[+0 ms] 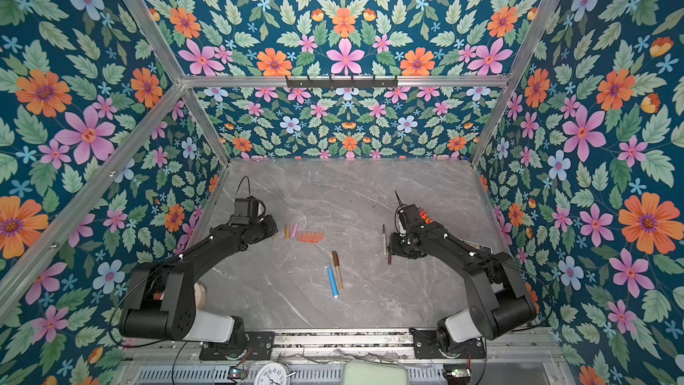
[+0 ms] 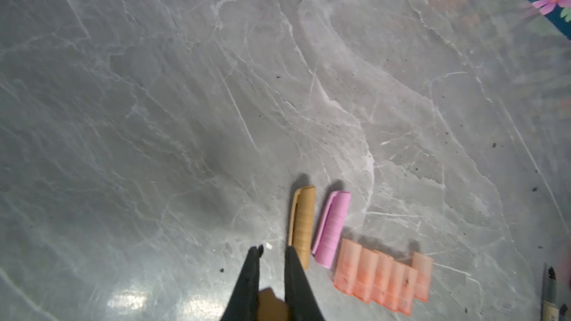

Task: Remove pen caps from pens
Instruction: Place the pen cap at the middle-left of the table, then pick up the pen from the bottom-center of the table.

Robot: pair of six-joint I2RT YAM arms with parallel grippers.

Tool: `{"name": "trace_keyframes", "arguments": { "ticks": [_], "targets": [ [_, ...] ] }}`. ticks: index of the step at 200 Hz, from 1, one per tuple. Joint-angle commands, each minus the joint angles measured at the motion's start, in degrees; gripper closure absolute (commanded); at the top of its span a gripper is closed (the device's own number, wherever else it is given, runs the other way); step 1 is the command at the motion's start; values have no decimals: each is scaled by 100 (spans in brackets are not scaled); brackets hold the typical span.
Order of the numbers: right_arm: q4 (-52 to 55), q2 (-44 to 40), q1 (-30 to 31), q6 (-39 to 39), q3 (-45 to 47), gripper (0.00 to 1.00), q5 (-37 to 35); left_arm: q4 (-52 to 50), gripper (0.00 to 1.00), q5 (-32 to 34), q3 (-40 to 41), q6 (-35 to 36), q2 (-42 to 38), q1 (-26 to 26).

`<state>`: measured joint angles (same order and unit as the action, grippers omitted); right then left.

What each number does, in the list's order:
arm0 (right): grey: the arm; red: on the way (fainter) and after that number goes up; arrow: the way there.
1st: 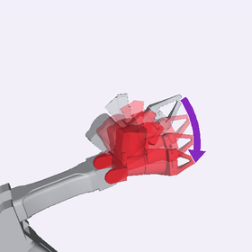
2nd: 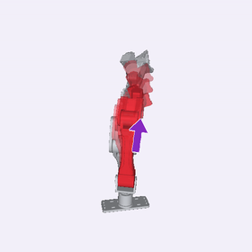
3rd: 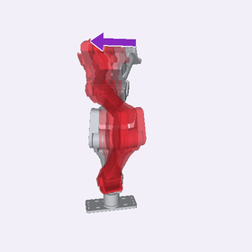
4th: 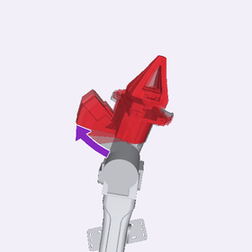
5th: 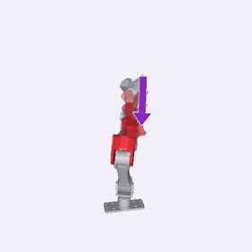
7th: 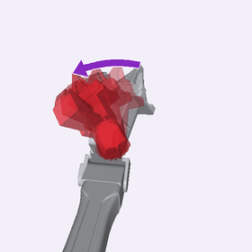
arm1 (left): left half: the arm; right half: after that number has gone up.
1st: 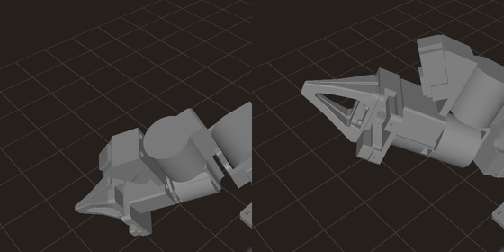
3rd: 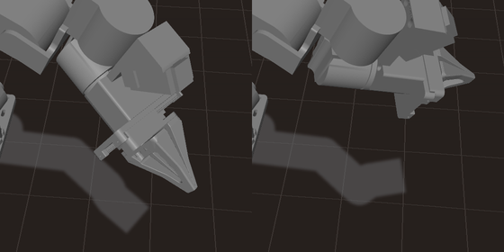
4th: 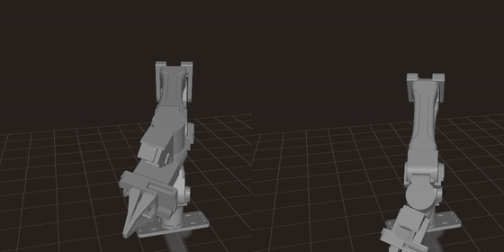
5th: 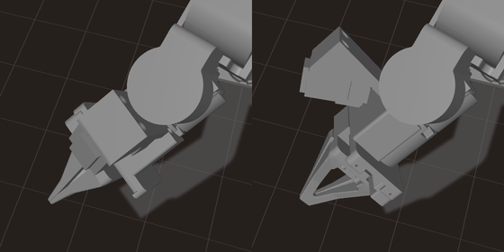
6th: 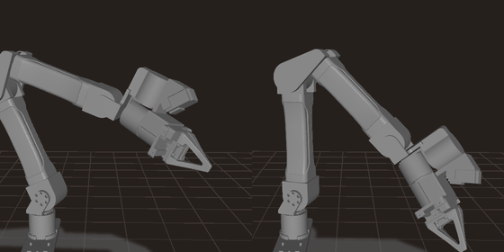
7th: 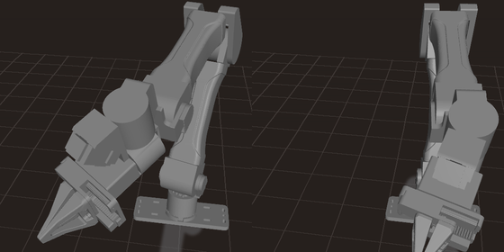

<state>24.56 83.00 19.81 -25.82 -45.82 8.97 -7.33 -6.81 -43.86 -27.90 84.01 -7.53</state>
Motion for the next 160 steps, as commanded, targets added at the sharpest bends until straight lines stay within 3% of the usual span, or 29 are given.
{"name": "trace_keyframes", "arguments": {
  "ticks": [1, 38, 52, 73, 114, 160],
  "targets": [
    [297, -196, 5, 103, -75, 44, -271, 146, 100, -250, -125, 180, 300, 71],
    [476, -711, 292, 65, -58, 47, -100, 479, 100, -633, -210, 158, 856, 94],
    [523, -846, 848, -96, -84, 48, -291, 539, 84, -839, -262, 153, 1038, 94],
    [300, -785, 1864, -606, -58, 51, -387, 636, 70, -912, -223, 93, 1092, 95],
    [69, 53, 3362, -1193, -436, 53, -804, 598, 60, -862, -167, 74, 980, 94],
    [148, 1381, 3916, -1240, -1157, 54, -951, 444, 60, -911, -8, -59, 184, 85]
  ]
}}
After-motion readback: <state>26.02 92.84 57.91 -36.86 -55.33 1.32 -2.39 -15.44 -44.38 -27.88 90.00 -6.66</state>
